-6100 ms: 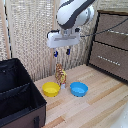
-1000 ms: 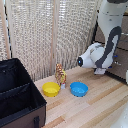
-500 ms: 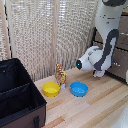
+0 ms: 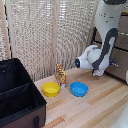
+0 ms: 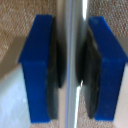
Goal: Move your gripper towards the bottom drawer handle. Grasp the handle gently with your gripper. Apply gentle outward force to slide the bottom drawer open.
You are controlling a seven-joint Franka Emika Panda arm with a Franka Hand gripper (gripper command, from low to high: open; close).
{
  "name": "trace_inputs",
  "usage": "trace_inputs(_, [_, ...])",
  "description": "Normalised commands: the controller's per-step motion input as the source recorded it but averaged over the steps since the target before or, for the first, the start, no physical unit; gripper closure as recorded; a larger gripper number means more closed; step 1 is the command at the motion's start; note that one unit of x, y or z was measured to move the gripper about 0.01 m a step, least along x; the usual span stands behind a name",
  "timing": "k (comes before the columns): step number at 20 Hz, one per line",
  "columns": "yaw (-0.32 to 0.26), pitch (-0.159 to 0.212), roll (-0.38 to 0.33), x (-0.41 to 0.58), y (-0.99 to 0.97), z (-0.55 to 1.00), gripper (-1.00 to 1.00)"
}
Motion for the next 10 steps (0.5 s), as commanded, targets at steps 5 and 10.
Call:
trace_inputs(5, [-0.179, -0.035, 0.030, 0.086, 0.65, -0.28, 1.00])
trace_inputs(10, [-0.147, -0.066, 0.003, 0.038, 0.80, -0.37, 1.00])
